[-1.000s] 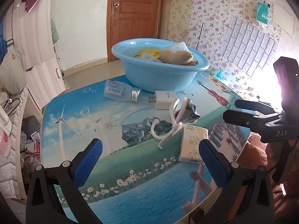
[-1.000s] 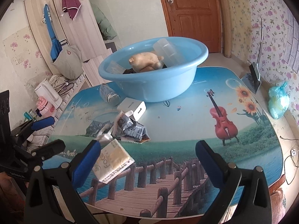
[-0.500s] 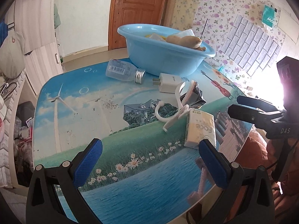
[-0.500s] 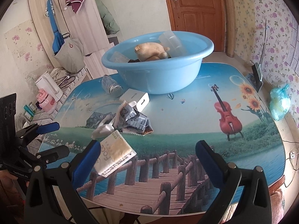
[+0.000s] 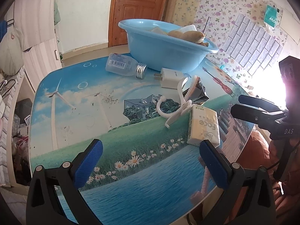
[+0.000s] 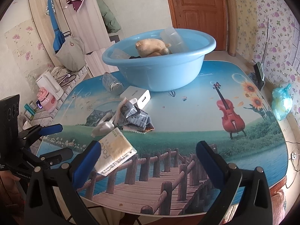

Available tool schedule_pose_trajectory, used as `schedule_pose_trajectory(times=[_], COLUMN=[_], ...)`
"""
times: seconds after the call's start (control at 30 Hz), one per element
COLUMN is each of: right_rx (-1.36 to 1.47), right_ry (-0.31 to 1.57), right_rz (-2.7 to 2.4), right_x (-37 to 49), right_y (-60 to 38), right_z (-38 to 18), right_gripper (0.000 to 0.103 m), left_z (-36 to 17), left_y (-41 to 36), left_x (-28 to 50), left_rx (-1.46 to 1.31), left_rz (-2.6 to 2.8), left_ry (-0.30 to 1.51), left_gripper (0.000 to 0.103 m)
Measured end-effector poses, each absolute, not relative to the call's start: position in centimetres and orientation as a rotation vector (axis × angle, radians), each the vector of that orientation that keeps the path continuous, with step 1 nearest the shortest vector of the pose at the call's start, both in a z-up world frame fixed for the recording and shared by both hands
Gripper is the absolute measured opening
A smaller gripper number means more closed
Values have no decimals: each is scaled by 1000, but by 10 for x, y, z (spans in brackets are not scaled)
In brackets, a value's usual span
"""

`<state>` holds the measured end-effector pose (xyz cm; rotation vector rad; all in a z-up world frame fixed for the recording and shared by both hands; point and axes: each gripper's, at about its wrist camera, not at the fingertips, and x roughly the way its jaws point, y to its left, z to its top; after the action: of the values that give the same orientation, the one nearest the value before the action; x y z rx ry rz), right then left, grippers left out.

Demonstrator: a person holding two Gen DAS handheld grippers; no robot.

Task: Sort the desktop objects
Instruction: 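Reach left tool toward the white hook while right tool grasps the Face tissue pack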

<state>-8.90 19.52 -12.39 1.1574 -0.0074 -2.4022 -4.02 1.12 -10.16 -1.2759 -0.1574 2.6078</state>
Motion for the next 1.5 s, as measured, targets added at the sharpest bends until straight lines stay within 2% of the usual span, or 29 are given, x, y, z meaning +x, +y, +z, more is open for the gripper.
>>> schedule_pose_trajectory(times=[0.7, 1.2, 1.4, 1.5], right_rx=[1138, 1093, 1046, 1073], right_ry=[-4, 195, 334, 309], right_rz=[-2389, -2268, -2228, -2186], right_x=[-85, -71, -75, -81], right_y=[192, 154, 138, 135], right_z=[-120, -129, -140, -145], right_gripper=[103, 103, 103, 102], left_z=[-106, -110, -111, -110], left_y=[-5, -4, -10, -12], left_x=[-36, -37, -34, -33], left_rx=[-1277, -1297, -1301, -1300], left_rz=[2629, 2618, 2632, 2637], left_ry=[-216, -203, -216, -224], left_gripper=[103, 103, 103, 103])
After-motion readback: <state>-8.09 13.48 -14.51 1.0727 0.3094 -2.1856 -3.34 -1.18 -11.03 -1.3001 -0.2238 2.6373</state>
